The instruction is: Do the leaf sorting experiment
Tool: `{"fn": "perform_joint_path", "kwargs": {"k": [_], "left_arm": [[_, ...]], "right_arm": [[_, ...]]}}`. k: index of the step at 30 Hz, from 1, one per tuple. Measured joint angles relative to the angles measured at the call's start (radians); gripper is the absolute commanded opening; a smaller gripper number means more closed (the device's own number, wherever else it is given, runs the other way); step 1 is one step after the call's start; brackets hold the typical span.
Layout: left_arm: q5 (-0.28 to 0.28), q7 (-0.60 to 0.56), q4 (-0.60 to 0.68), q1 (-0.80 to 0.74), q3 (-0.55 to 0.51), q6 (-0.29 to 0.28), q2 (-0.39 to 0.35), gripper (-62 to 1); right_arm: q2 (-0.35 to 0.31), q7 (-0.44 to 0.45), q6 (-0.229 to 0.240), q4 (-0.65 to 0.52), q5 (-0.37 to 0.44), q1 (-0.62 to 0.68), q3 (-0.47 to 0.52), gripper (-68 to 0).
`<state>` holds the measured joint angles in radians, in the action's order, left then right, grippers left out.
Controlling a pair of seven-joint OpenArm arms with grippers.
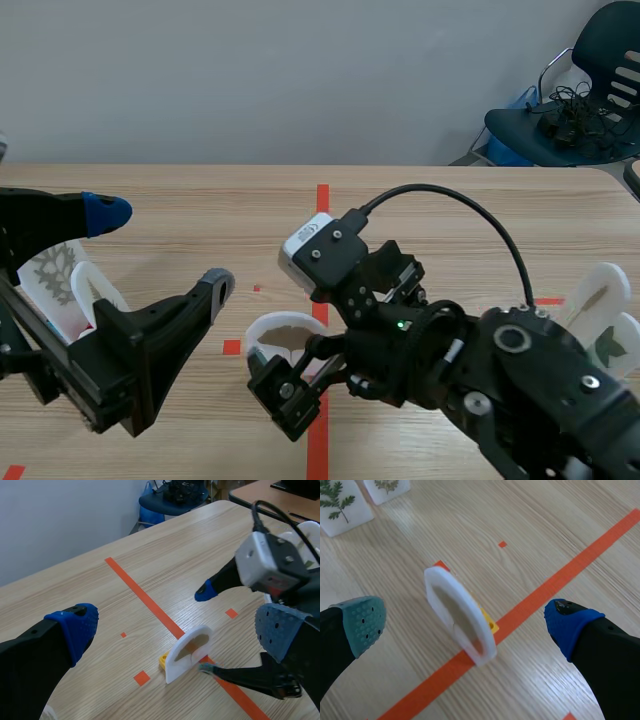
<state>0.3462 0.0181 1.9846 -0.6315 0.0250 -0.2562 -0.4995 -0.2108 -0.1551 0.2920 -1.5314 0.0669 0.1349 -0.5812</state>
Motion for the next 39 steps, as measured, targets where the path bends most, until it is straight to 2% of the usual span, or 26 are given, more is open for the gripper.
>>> {"fn": "perform_joint_path", "kwargs": {"k": [6,8,11,14,20,23,26,29,34,39], "left_arm": [[0.0,0.0,0.0,0.0,0.0,0.0,0.0,1.4],[0.0,0.0,0.0,0.0,0.0,0.0,0.0,1.4],[0.0,0.0,0.0,0.0,0.0,0.0,0.0,1.4],[0.0,0.0,0.0,0.0,0.0,0.0,0.0,1.4],[0.0,0.0,0.0,0.0,0.0,0.0,0.0,1.4],[0.0,0.0,0.0,0.0,0.0,0.0,0.0,1.4],[0.0,0.0,0.0,0.0,0.0,0.0,0.0,1.4],[0.0,0.0,0.0,0.0,0.0,0.0,0.0,1.4],[0.0,0.0,0.0,0.0,0.0,0.0,0.0,1.4],[0.0,0.0,0.0,0.0,0.0,0.0,0.0,1.4]], "right_arm": [[0.109,0.023,0.0,0.231,0.0,-0.088,-0.052,0.4],[0.117,0.023,0.0,0.257,0.0,-0.09,-0.065,-6.2],[0.114,0.019,-0.008,0.257,-0.032,-0.086,-0.066,-20.5],[0.102,-0.013,-0.007,0.243,-0.031,-0.087,-0.061,-33.2],[0.1,-0.023,-0.007,0.233,-0.031,-0.086,-0.061,-54.0],[0.099,-0.051,-0.007,0.208,-0.031,-0.08,-0.061,-61.1],[0.091,-0.068,-0.008,0.12,-0.03,-0.05,-0.053,-61.6],[0.083,-0.116,-0.057,-0.018,-0.043,-0.003,-0.031,-61.6],[0.083,-0.162,-0.228,-0.217,-0.057,0.118,0.07,-61.6],[0.083,-0.152,-0.361,-0.272,-0.136,0.286,0.189,-61.6]]}}
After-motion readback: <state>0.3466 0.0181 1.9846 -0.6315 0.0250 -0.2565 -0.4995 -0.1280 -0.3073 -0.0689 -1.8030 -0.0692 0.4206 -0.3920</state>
